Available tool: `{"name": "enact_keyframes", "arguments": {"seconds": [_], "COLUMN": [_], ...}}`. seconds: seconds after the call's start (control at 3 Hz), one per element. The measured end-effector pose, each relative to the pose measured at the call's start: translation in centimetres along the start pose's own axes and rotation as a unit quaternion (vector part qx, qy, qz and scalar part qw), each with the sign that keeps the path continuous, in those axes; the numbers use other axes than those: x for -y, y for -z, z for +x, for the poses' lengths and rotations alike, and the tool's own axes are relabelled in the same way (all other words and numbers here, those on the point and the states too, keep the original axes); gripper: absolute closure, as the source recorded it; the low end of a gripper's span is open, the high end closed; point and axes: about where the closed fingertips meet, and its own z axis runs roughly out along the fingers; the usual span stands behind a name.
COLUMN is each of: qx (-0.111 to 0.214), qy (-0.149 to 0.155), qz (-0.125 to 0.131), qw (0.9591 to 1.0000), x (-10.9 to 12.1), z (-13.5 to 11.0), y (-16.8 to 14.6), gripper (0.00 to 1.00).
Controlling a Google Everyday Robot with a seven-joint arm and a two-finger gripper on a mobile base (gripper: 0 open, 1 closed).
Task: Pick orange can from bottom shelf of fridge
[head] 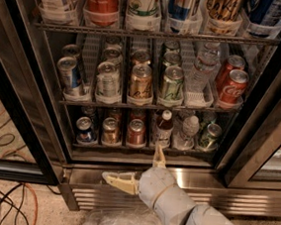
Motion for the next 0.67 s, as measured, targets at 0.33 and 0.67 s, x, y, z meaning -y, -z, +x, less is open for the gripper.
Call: {"name": "enact_keyframes", "arguments": {"seconds": [0.33,0.67], "qx": [0.032,0.052], "qy": [-0.016,-0.036], "qz": [0.0,0.002], "qw": [0.9994,0.998], "x": [-1.0,-2.0], "z": [1.7,4.0], "y": [-1.0,-1.9], "gripper": [0.0,0.0]}}
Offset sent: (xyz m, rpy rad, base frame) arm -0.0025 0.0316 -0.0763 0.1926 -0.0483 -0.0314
